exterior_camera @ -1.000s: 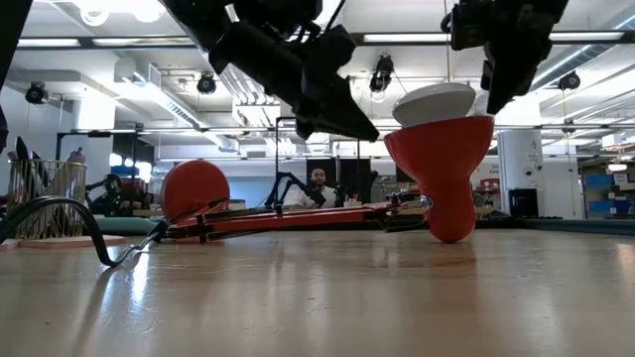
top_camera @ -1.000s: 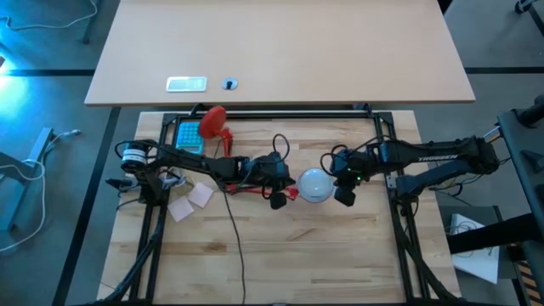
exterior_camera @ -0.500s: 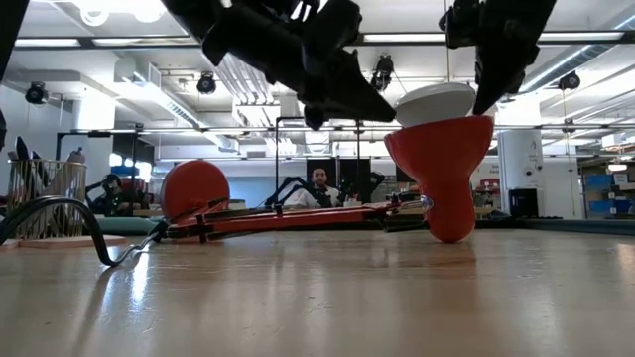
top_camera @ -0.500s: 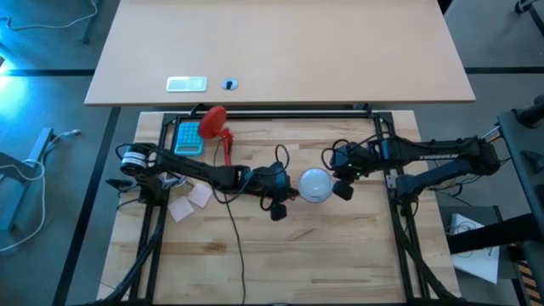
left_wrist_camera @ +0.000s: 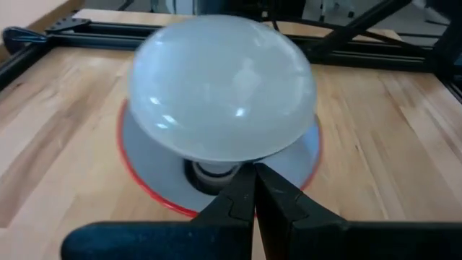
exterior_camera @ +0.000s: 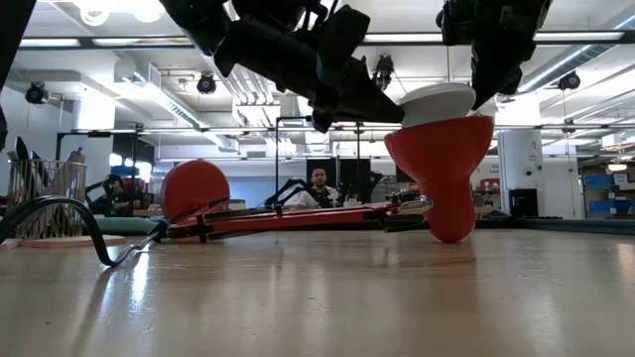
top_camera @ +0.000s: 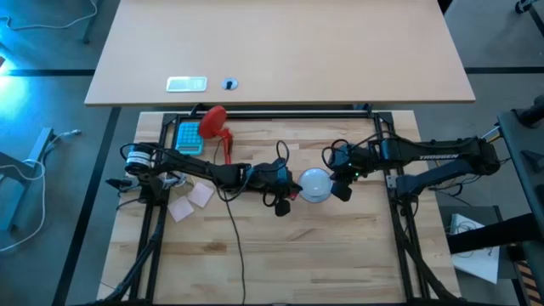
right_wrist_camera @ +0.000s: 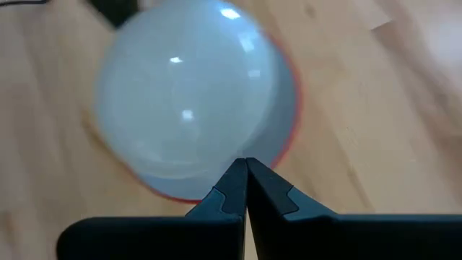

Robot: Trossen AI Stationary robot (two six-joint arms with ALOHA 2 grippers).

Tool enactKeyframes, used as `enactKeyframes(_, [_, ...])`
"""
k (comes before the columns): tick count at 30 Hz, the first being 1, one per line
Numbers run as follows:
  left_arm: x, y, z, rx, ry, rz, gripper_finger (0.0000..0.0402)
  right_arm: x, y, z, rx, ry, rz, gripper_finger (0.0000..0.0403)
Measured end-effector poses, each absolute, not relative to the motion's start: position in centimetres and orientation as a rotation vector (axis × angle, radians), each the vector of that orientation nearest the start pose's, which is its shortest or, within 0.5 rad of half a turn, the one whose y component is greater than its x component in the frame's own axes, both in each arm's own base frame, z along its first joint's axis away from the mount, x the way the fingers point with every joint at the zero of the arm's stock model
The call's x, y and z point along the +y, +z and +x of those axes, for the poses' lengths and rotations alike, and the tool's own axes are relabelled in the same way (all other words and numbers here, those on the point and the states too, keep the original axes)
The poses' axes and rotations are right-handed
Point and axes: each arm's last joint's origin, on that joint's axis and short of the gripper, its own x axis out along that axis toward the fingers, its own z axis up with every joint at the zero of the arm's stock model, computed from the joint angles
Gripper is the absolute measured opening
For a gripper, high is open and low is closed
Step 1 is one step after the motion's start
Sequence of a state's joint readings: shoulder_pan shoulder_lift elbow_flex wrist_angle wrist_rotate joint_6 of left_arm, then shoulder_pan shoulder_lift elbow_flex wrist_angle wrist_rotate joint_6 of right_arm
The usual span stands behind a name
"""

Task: Screw lightbulb
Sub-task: Insert the light bulb into the lamp

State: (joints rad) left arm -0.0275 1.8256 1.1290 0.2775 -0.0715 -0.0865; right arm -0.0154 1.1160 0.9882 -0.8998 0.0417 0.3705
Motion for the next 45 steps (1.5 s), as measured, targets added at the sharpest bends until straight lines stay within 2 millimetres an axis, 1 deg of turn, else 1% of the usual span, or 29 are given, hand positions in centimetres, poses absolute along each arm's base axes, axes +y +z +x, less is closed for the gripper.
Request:
enactKeyframes(4, [0.0, 20.8, 40.1, 0.420, 0.082, -0.056, 0.0000, -0.2, 28.6, 20.4, 1.022, -0.188, 0.393, 0.0000])
enactKeyframes(8, [0.7, 21.4, 40.0, 0.406, 0.097, -0.055, 0.0000, 0.0, 28.6, 20.3, 1.037, -0.134, 0.429, 0.0000])
enactKeyframes(12, [0.6, 21.6, 39.5, 0.454, 0.099, -0.054, 0.0000, 0.0, 28.5, 20.1, 1.059, -0.107, 0.375, 0.0000])
enactKeyframes(15, [0.1, 21.2, 39.2, 0.499, 0.092, -0.078, 0.0000, -0.3, 28.5, 20.0, 1.061, -0.182, 0.296, 0.0000])
enactKeyframes(18, [-0.9, 21.5, 39.4, 0.468, 0.067, -0.086, 0.0000, -0.6, 28.5, 20.0, 1.046, -0.240, 0.249, 0.0000])
enactKeyframes(22, [-1.6, 21.9, 39.7, 0.409, 0.039, -0.074, 0.0000, -0.6, 28.8, 20.5, 0.993, -0.213, 0.266, 0.0000])
enactKeyframes(32, [0.5, 21.9, 39.7, 0.399, 0.150, -0.025, 0.0000, -0.2, 28.7, 20.4, 1.026, -0.154, 0.368, 0.0000])
enactKeyframes(36, [0.7, 21.8, 39.5, 0.436, 0.155, -0.020, 0.0000, 0.0, 28.7, 20.4, 1.034, -0.078, 0.408, 0.0000])
enactKeyframes(38, [0.7, 22.1, 39.2, 0.440, 0.153, -0.020, 0.0000, 0.0, 28.8, 20.2, 1.040, -0.073, 0.400, 0.0000])
enactKeyframes(41, [0.2, 22.6, 39.1, 0.426, 0.133, -0.021, 0.0000, -0.3, 28.9, 19.6, 1.050, -0.116, 0.373, 0.0000])
enactKeyframes(45, [-0.3, 22.2, 39.2, 0.439, 0.094, -0.024, 0.0000, -1.0, 29.0, 19.3, 1.033, -0.218, 0.317, 0.0000])
